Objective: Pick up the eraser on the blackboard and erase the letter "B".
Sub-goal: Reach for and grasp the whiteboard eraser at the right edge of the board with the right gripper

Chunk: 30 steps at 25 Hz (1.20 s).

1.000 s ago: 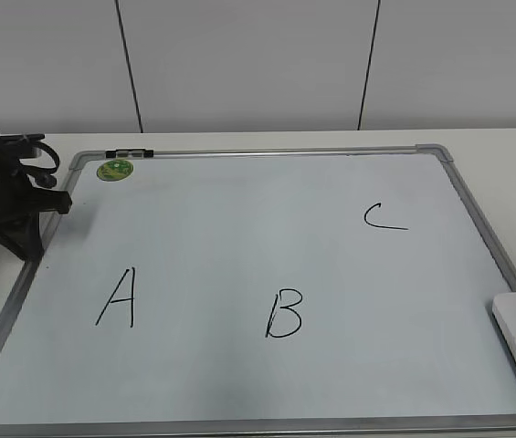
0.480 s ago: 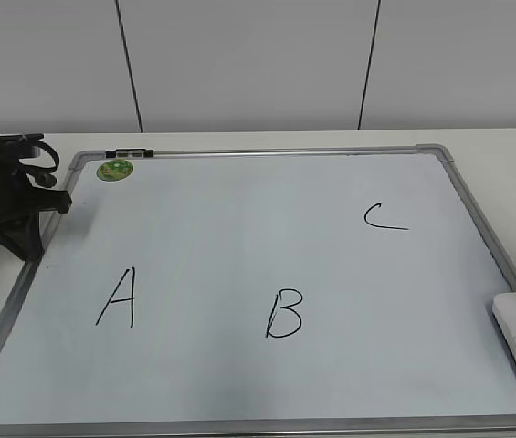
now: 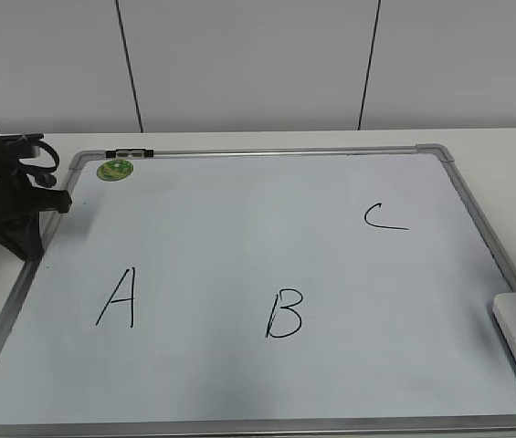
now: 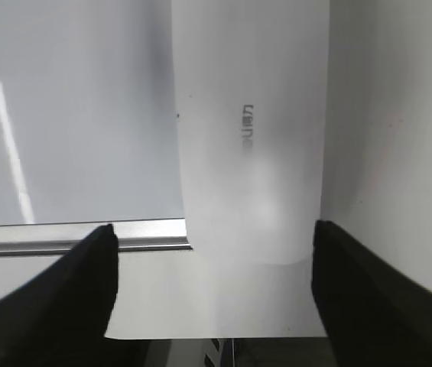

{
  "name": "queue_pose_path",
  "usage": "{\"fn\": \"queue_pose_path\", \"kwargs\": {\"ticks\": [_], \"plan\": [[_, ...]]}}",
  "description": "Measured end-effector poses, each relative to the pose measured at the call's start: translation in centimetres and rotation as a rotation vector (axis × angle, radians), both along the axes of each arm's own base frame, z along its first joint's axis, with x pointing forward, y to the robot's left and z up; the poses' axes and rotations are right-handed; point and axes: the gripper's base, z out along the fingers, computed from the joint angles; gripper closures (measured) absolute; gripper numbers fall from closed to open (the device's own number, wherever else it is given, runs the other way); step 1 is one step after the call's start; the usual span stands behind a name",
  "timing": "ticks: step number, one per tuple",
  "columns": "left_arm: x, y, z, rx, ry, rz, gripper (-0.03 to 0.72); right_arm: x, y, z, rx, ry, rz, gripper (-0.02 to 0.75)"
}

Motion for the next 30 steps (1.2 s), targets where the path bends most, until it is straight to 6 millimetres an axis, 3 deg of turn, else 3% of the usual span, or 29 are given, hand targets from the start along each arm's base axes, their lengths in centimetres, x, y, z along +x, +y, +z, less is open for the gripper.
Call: {"fn": "queue_pose_path", "kwargs": {"ticks": [6, 17, 23, 30], "plan": [[0.0, 0.0, 0.0, -0.005, 0.0, 0.003, 0.65, 1.0, -0.3, -1.2, -0.039, 0.002, 0.021, 0.07], [0.0, -0.1, 0.0, -0.007, 0.0, 0.005, 0.645, 2.4, -0.3, -2.3, -0.042, -0.004, 0.017, 0.07], [0.0, -0.1, 0.0, -0.007, 0.0, 0.005, 0.644, 3.7, -0.2, -2.1, -0.041, -0.012, 0.011, 0.071], [0.0, -0.1, 0.0, -0.007, 0.0, 0.005, 0.64, 3.8, 0.0, -2.1, -0.078, -0.004, 0.005, 0.08]]}}
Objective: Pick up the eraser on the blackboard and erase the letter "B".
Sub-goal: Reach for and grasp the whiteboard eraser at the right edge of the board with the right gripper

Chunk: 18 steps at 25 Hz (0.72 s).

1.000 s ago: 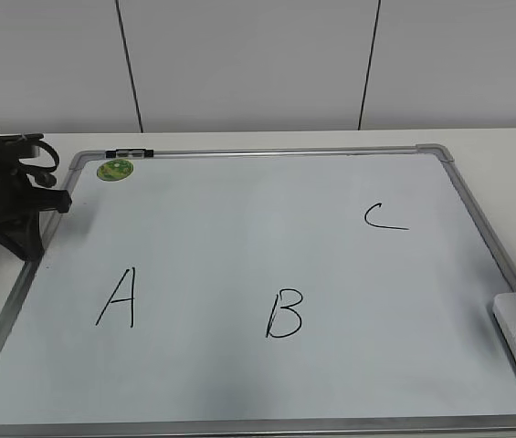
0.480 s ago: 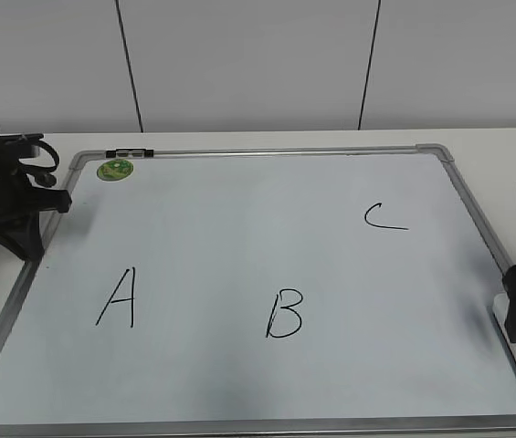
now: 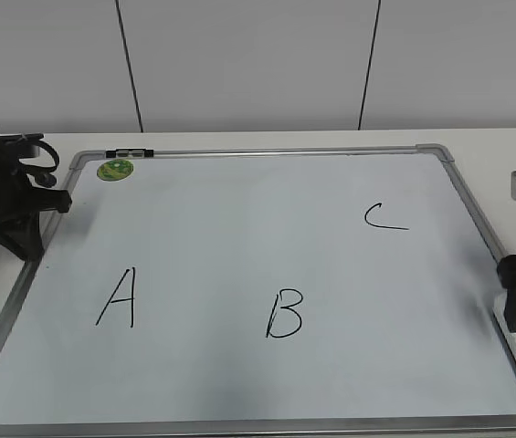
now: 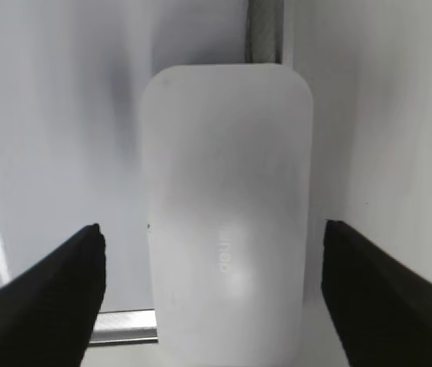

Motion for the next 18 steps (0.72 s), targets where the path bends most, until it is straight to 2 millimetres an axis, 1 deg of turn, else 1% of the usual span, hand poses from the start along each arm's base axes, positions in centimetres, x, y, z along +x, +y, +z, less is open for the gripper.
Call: {"fn": "queue_pose_path", "kwargs": {"ticks": [10, 18], "plan": [[0.0, 0.0, 0.0, 0.0, 0.0, 0.0, 0.635, 0.0, -0.2, 0.0, -0.021, 0.007, -0.013, 0.087], [0.0, 0.0, 0.0, 0.0, 0.0, 0.0, 0.631, 0.3, -0.2, -1.8, -0.026, 0.074, -0.015, 0.088]]}}
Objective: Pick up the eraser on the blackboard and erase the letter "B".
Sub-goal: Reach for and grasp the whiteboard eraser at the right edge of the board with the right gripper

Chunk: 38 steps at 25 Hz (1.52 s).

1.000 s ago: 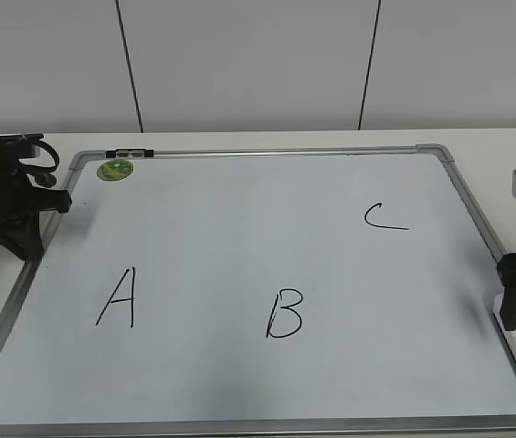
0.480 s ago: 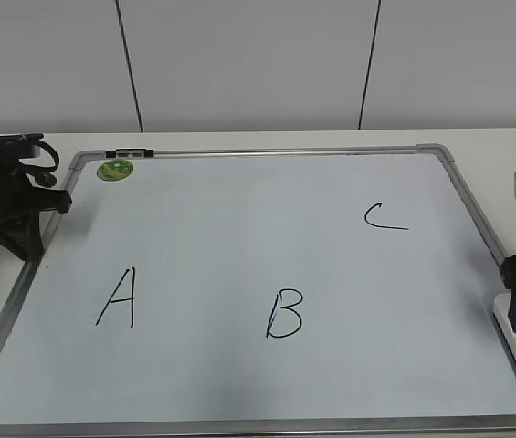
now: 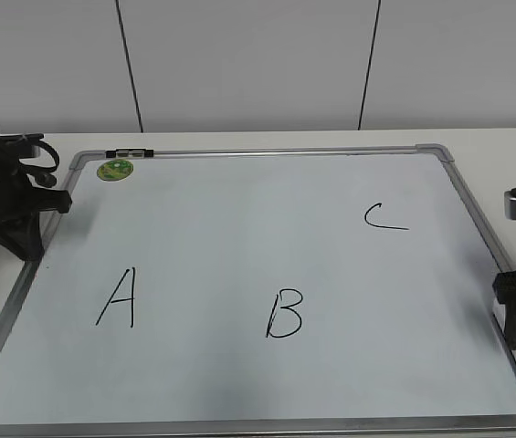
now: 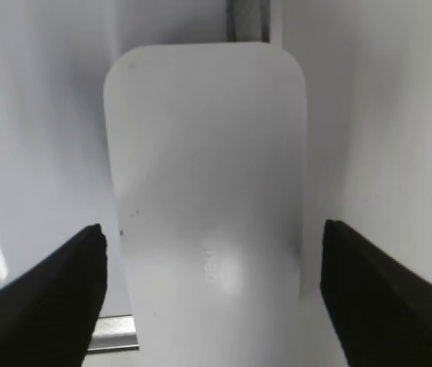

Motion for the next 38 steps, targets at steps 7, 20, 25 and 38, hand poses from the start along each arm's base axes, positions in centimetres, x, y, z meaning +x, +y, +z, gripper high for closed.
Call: {"fn": "queue_pose_path", "kwargs": {"ticks": [7, 20, 25, 38], "plan": [[0.0, 0.0, 0.0, 0.0, -0.002, 0.0, 0.627, 0.2, 0.0, -0.8, -0.003, 0.024, 0.001, 0.089], [0.0, 0.0, 0.0, -0.002, -0.003, 0.001, 0.624, 1.0, 0.2, -2.1, 0.0, 0.004, 0.009, 0.106], [0.0, 0.0, 0.0, -0.002, -0.003, 0.001, 0.62, 1.0, 0.2, -2.2, -0.002, 0.008, 0.01, 0.125], [0.0, 0.0, 0.0, -0.005, -0.005, 0.004, 0.615, 0.9, 0.1, -2.2, -0.009, 0.015, 0.016, 0.216]]}}
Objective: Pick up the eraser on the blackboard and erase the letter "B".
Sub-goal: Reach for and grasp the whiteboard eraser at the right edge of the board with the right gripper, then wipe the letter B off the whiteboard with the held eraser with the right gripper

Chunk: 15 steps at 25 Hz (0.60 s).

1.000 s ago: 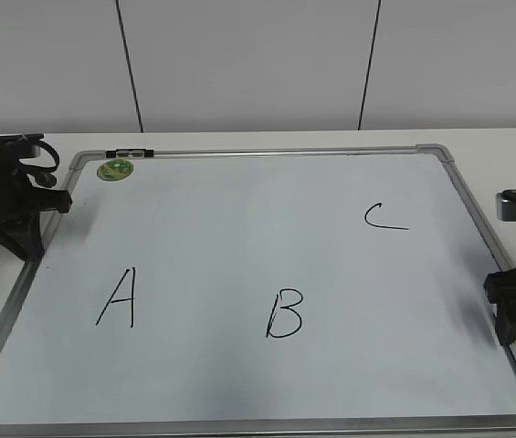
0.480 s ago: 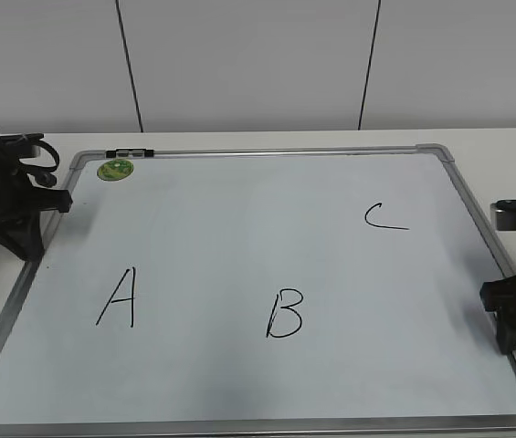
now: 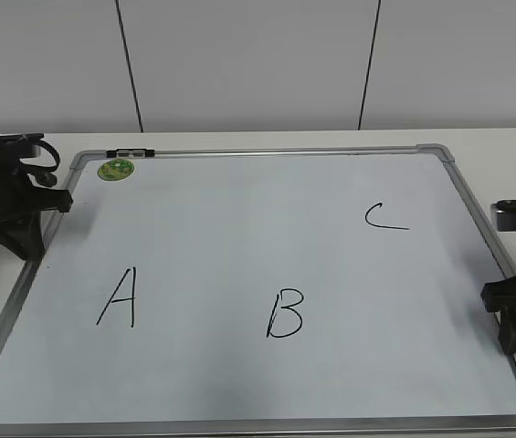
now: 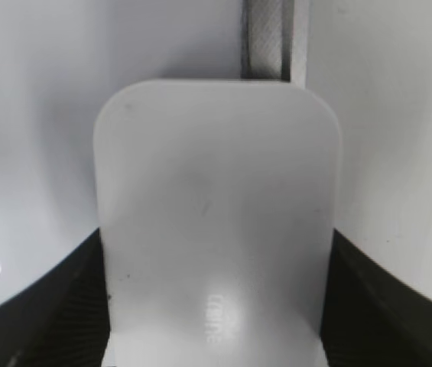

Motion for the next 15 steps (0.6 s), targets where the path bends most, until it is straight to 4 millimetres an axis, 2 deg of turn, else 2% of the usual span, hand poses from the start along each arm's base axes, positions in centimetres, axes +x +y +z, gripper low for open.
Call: {"fn": "queue_pose_path", "kwargs": {"ticks": [6, 10, 12, 15], "plan": [[0.0, 0.0, 0.0, -0.002, 0.0, 0.001, 0.615, 0.0, 0.0, 0.3, -0.003, 0.035, -0.005, 0.216], [0.0, 0.0, 0.0, -0.002, 0.0, 0.001, 0.615, 0.7, 0.3, 1.9, 0.017, 0.087, 0.002, 0.216], [0.0, 0.0, 0.0, -0.002, -0.001, 0.001, 0.615, 1.3, 0.9, 2.9, 0.027, 0.092, 0.038, 0.216], [0.0, 0.0, 0.0, -0.002, -0.001, 0.001, 0.615, 2.4, 3.2, 4.0, 0.031, 0.08, 0.119, 0.216]]}}
